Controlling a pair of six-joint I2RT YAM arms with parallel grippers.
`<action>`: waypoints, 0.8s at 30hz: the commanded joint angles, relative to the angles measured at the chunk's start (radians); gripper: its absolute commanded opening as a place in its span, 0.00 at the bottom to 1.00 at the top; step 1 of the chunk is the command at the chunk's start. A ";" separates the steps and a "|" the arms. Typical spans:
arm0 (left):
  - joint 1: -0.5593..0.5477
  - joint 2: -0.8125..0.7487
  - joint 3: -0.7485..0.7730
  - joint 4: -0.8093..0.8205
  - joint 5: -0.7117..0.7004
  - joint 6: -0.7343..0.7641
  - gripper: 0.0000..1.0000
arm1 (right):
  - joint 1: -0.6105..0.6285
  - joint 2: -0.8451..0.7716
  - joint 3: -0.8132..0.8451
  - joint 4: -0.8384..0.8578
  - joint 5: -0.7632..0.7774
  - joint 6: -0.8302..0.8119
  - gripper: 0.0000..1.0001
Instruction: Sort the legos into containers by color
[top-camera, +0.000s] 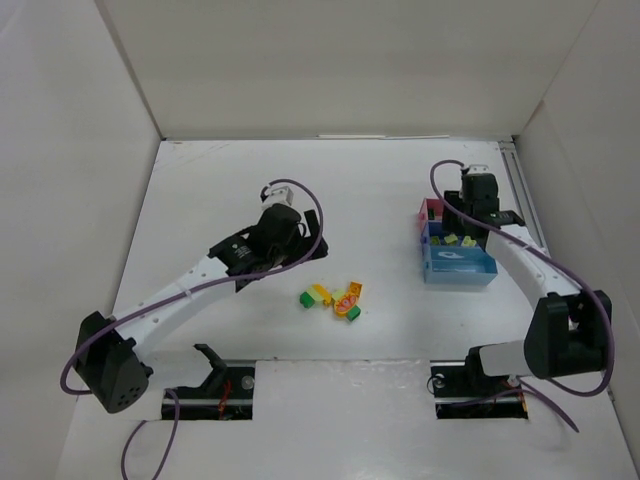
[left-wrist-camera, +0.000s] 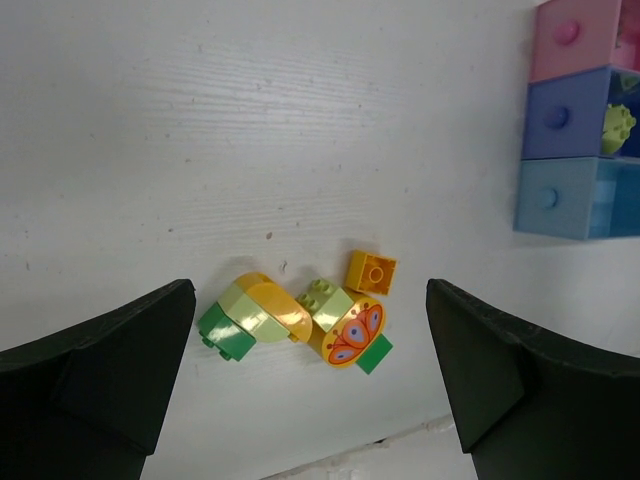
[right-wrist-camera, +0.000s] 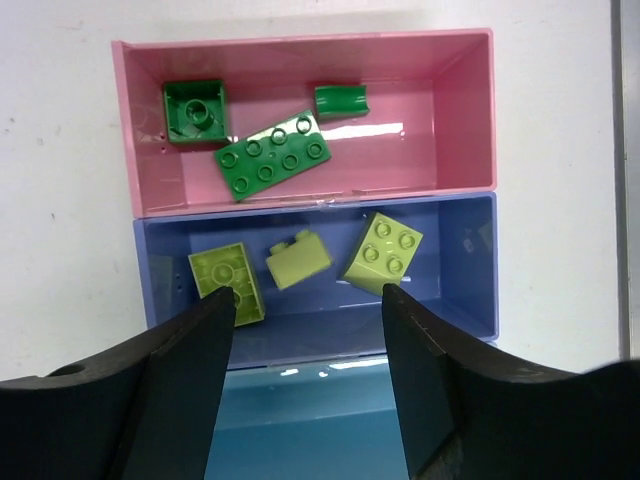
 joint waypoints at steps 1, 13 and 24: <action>0.002 -0.007 -0.034 0.016 0.024 0.025 1.00 | 0.006 -0.061 0.002 0.013 0.018 0.000 0.66; 0.002 -0.044 -0.121 -0.050 -0.022 -0.087 1.00 | 0.470 -0.058 -0.018 0.024 0.005 0.114 0.68; 0.002 -0.159 -0.213 -0.079 0.030 -0.128 1.00 | 0.714 0.306 0.171 -0.112 0.086 0.529 0.71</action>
